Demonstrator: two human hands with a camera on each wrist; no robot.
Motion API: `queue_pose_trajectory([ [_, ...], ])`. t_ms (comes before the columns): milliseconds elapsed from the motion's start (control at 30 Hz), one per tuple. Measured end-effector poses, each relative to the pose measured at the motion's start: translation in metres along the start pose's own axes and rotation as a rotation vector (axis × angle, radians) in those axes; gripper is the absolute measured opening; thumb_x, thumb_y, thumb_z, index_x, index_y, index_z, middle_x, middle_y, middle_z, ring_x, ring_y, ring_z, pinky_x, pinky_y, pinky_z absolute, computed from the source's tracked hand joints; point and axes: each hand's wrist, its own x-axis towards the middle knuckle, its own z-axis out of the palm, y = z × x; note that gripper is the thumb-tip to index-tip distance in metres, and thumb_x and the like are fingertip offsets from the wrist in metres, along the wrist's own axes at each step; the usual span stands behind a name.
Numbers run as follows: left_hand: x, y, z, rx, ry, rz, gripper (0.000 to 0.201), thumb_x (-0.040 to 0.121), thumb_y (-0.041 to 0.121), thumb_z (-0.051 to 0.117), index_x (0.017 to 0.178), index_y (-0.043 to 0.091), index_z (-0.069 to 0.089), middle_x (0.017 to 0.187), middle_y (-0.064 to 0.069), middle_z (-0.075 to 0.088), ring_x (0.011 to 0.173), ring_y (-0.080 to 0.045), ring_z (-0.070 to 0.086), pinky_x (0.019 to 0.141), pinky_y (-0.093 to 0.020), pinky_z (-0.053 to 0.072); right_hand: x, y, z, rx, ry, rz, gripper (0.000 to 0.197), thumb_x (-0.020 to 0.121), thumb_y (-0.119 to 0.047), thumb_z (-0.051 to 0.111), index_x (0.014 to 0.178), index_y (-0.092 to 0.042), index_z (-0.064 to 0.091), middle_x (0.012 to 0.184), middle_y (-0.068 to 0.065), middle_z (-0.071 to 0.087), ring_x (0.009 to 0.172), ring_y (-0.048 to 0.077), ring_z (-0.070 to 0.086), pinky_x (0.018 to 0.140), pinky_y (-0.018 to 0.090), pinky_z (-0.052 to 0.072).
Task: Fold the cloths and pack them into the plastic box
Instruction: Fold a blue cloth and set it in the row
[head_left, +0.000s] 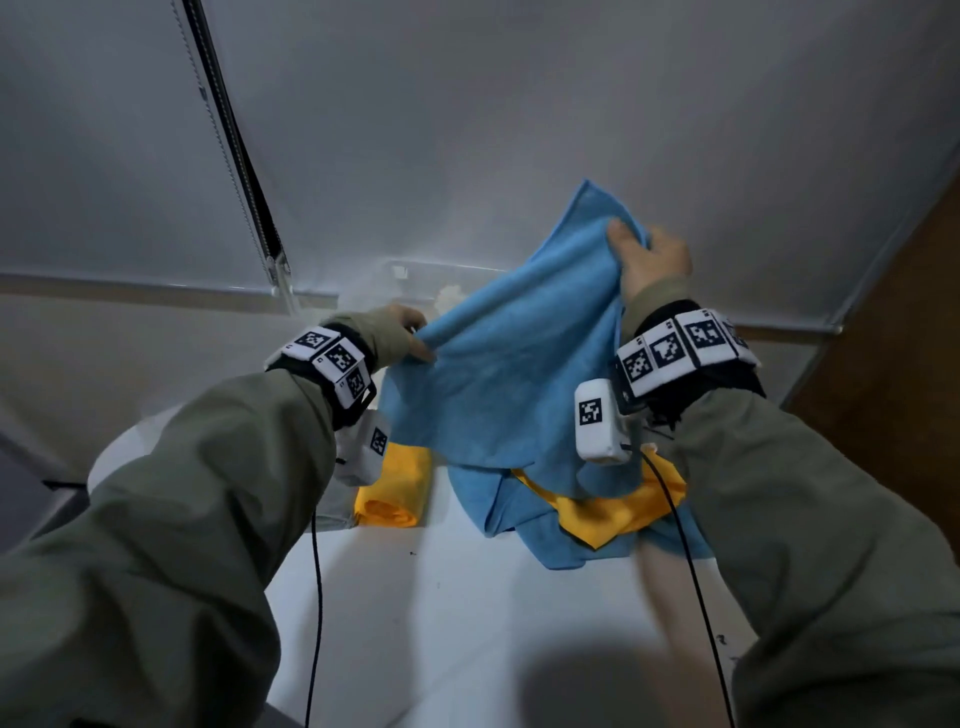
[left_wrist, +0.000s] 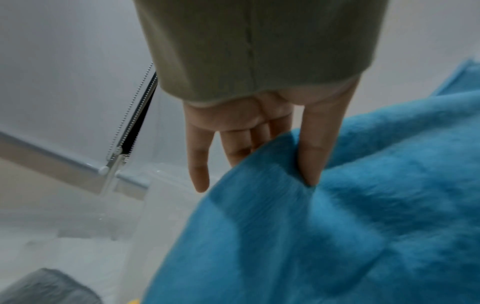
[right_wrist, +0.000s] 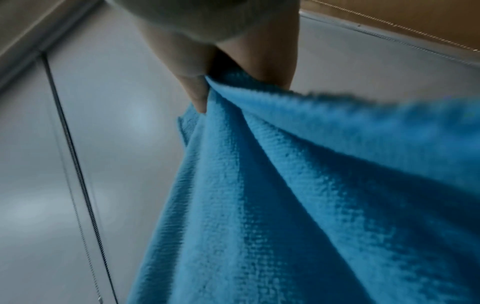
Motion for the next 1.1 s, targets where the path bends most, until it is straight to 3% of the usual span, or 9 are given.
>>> queue_pose_trajectory([
  [133,0.002,-0.029,0.001,0.233,0.011,-0.105,0.035,0.084,0.029,0.064,0.112,0.008,0.061,0.104,-0.016,0.061,0.092,-0.029,0.057,0.084,-0.034,0.045,0.015,0.004,-0.017,0.070,0.154,0.094,0.014,0.089,-0.025,0.059,0.079,-0.016,0.055,0.073,-0.002,0.051,0.075,0.017,0.047,0.069,0.027,0.043],
  [267,-0.002,-0.046,0.001,-0.303,0.069,-0.202,0.022,0.087,0.029,0.061,0.090,0.008,0.058,0.088,-0.013,0.054,0.078,-0.025,0.051,0.070,-0.029,0.043,0.022,0.012,-0.026,0.173,0.273,0.096,0.023,0.088,-0.012,0.056,0.111,-0.011,0.063,0.091,0.000,0.058,0.080,0.016,0.054,0.075,0.022,0.047],
  [433,-0.004,-0.003,0.002,-0.768,0.101,-0.157,0.023,0.092,0.025,0.054,0.074,0.012,0.053,0.075,-0.012,0.055,0.066,-0.025,0.055,0.050,-0.026,0.055,0.008,0.018,0.001,0.041,0.134,0.087,0.019,0.080,-0.009,0.062,0.067,-0.020,0.054,0.063,-0.007,0.050,0.071,0.015,0.047,0.058,0.019,0.041],
  [500,-0.001,0.019,0.002,-0.767,0.110,-0.114,0.024,0.092,0.026,0.053,0.073,0.012,0.052,0.076,-0.014,0.055,0.066,-0.025,0.057,0.056,-0.032,0.056,-0.005,0.020,0.017,0.006,0.036,0.112,0.027,0.079,-0.011,0.067,0.062,-0.023,0.050,0.065,-0.006,0.053,0.072,0.016,0.050,0.057,0.018,0.043],
  [567,0.001,0.033,0.003,-0.790,0.083,-0.059,0.023,0.092,0.022,0.054,0.072,0.011,0.050,0.073,-0.012,0.054,0.067,-0.026,0.060,0.064,-0.036,0.056,-0.018,0.021,0.031,-0.059,-0.048,0.091,0.025,0.077,-0.017,0.071,0.063,-0.023,0.051,0.072,-0.003,0.057,0.073,0.016,0.052,0.066,0.024,0.046],
  [667,0.000,0.045,0.003,-0.821,0.001,0.034,0.016,0.089,0.004,0.055,0.074,0.007,0.050,0.071,-0.011,0.055,0.046,-0.012,0.063,0.051,-0.024,0.056,-0.035,0.024,0.046,-0.109,-0.136,-0.035,0.014,0.078,-0.014,0.070,0.079,-0.020,0.058,0.074,-0.004,0.057,0.075,0.014,0.053,0.076,0.025,0.048],
  [800,-0.003,0.052,0.001,-0.897,-0.024,0.028,0.011,0.088,-0.008,0.051,0.085,0.002,0.054,0.075,-0.012,0.056,0.042,-0.008,0.063,0.049,-0.022,0.056,-0.052,0.028,0.054,-0.172,-0.262,-0.114,0.018,0.084,-0.017,0.065,0.101,-0.021,0.066,0.070,-0.014,0.050,0.064,0.002,0.049,0.063,0.016,0.044],
  [933,-0.005,0.051,0.000,-0.944,-0.048,-0.001,0.012,0.087,-0.008,0.052,0.086,0.004,0.056,0.078,-0.013,0.059,0.046,-0.010,0.064,0.054,-0.024,0.057,-0.058,0.029,0.058,-0.258,-0.336,-0.142,0.012,0.081,-0.024,0.068,0.092,-0.030,0.067,0.080,-0.003,0.062,0.076,0.015,0.061,0.077,0.030,0.054],
  [1100,-0.007,0.049,0.002,-0.834,-0.016,0.026,0.015,0.084,0.000,0.061,0.075,0.009,0.052,0.068,-0.007,0.059,0.042,-0.006,0.060,0.048,-0.017,0.054,-0.056,0.023,0.056,-0.289,-0.155,-0.177,0.013,0.085,-0.031,0.062,0.082,-0.025,0.051,0.062,-0.010,0.048,0.061,0.013,0.052,0.061,0.029,0.048],
])
